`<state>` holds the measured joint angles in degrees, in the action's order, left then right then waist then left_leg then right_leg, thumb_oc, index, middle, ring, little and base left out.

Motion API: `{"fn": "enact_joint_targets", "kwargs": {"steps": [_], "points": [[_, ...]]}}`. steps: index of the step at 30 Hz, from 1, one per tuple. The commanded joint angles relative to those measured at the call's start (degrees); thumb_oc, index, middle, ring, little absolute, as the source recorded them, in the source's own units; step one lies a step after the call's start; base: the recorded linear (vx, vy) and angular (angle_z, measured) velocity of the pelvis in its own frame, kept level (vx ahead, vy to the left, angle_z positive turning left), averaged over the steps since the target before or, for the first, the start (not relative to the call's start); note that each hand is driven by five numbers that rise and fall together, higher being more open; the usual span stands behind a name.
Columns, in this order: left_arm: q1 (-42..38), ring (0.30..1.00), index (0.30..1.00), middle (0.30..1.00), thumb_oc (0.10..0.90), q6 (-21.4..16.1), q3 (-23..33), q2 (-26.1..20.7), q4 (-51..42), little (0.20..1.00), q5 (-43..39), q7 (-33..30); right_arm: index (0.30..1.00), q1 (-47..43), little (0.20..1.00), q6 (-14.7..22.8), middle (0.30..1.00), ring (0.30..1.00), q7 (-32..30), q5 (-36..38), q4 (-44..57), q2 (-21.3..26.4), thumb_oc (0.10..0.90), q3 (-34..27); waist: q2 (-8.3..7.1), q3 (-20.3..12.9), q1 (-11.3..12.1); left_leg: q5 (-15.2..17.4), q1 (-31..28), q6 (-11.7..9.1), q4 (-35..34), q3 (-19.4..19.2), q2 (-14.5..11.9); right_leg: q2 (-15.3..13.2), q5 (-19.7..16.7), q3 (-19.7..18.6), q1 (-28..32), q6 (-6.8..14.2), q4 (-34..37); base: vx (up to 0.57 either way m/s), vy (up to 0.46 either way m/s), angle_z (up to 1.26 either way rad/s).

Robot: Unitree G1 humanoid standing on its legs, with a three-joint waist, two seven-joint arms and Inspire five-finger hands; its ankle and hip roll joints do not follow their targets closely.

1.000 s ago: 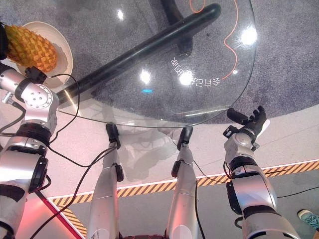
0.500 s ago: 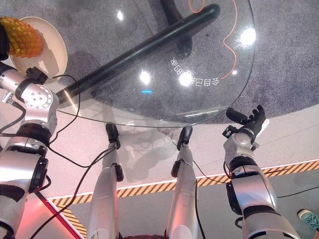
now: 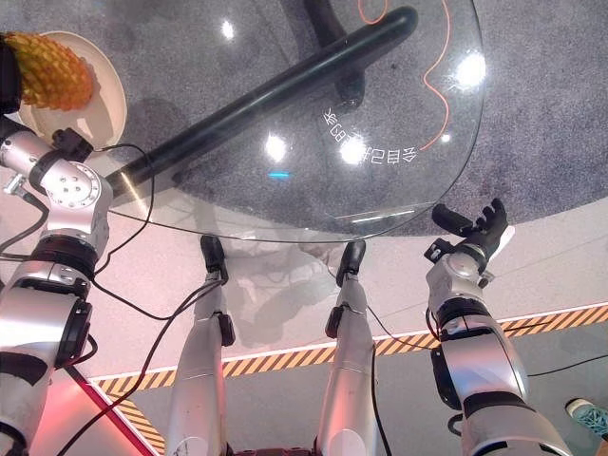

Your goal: Pick up the fruit to the plate

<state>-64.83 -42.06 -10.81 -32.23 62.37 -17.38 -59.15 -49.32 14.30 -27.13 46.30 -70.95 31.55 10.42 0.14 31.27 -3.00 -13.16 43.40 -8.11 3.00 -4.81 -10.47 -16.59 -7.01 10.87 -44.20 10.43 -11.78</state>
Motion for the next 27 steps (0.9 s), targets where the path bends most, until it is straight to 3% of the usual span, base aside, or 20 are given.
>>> {"fn": "enact_joint_targets", "kwargs": {"steps": [1,27], "points": [[-5.52,0.900,0.900,0.900,0.800,-8.39,0.91,-6.62,-0.42,0.900,-0.58,-0.77,0.900,0.65,0.900,3.17,0.900,0.900,-1.06,0.11,-0.73,2.02,0.800,0.44,-3.23,-1.48,2.15,6.52,1.67,-1.31,7.80,0.58,-0.68,2.20,2.32,0.70,0.12,-0.20,-0.87,0.00,0.000,0.00],[-3.63,0.900,0.900,0.900,0.800,-9.02,1.67,-6.19,-4.03,0.900,-3.05,-0.26,0.900,1.38,0.900,3.28,0.900,0.900,-1.29,-0.51,-0.49,2.36,0.800,-0.34,-2.48,-1.48,2.66,6.88,1.14,-1.30,7.46,0.73,-0.49,1.71,2.78,1.08,0.54,0.01,-0.91,0.00,0.000,0.00]]}}
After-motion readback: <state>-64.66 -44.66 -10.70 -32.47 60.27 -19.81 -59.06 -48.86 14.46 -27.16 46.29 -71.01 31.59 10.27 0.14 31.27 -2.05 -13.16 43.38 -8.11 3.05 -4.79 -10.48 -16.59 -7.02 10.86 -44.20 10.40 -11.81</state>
